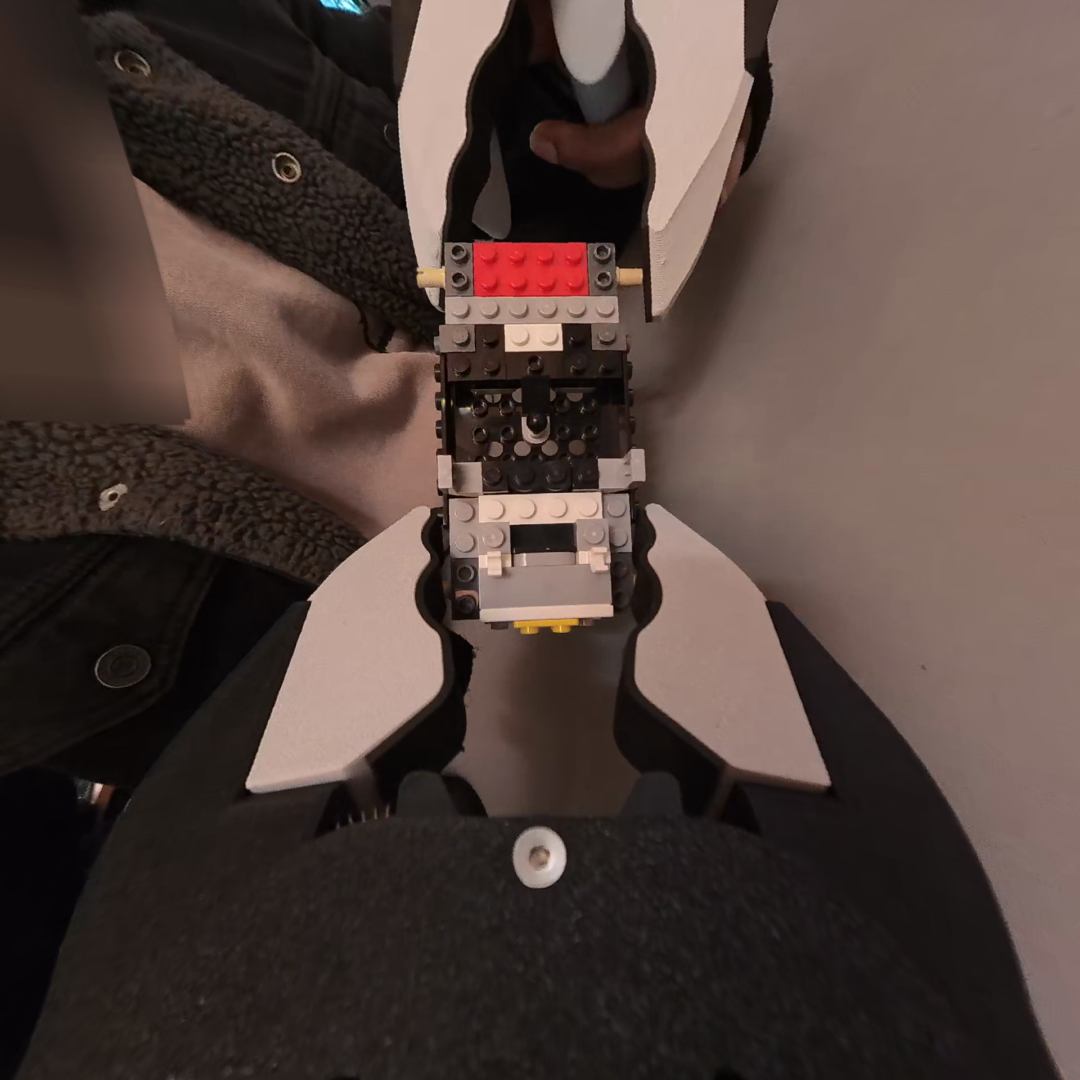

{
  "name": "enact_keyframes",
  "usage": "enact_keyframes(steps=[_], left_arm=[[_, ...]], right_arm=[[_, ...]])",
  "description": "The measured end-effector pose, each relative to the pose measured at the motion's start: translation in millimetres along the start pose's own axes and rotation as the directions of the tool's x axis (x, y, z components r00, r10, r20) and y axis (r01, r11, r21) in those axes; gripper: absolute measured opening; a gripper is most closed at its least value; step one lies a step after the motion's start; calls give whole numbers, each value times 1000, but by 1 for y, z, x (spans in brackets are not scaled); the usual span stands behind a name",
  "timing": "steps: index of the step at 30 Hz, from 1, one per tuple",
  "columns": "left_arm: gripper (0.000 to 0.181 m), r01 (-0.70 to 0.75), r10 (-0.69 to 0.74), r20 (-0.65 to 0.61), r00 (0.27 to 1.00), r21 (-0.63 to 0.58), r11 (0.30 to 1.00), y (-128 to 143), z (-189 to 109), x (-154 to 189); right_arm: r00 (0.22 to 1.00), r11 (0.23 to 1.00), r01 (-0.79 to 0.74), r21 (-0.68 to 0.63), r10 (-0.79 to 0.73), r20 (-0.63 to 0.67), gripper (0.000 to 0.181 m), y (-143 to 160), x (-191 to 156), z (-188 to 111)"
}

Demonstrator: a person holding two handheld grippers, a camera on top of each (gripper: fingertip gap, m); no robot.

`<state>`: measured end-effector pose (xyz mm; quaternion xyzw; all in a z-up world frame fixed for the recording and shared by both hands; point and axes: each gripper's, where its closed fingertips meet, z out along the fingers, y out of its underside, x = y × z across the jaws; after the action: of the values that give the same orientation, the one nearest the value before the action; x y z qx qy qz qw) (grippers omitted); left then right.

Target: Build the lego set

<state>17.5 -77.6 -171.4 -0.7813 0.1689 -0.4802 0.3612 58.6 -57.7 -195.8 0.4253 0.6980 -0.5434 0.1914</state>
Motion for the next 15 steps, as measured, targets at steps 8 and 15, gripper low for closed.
enact_keyframes(steps=[8,15], left_arm=[[61,-54,51,56,997,39,998,-13,-3,8],[60,-274,261,131,956,94,957,-34,-10,36]], right_arm=[[995,994,100,40,-100,3,63,-3,-4,1],[919,920,384,76,-373,-128,63,-16,-14,10]])
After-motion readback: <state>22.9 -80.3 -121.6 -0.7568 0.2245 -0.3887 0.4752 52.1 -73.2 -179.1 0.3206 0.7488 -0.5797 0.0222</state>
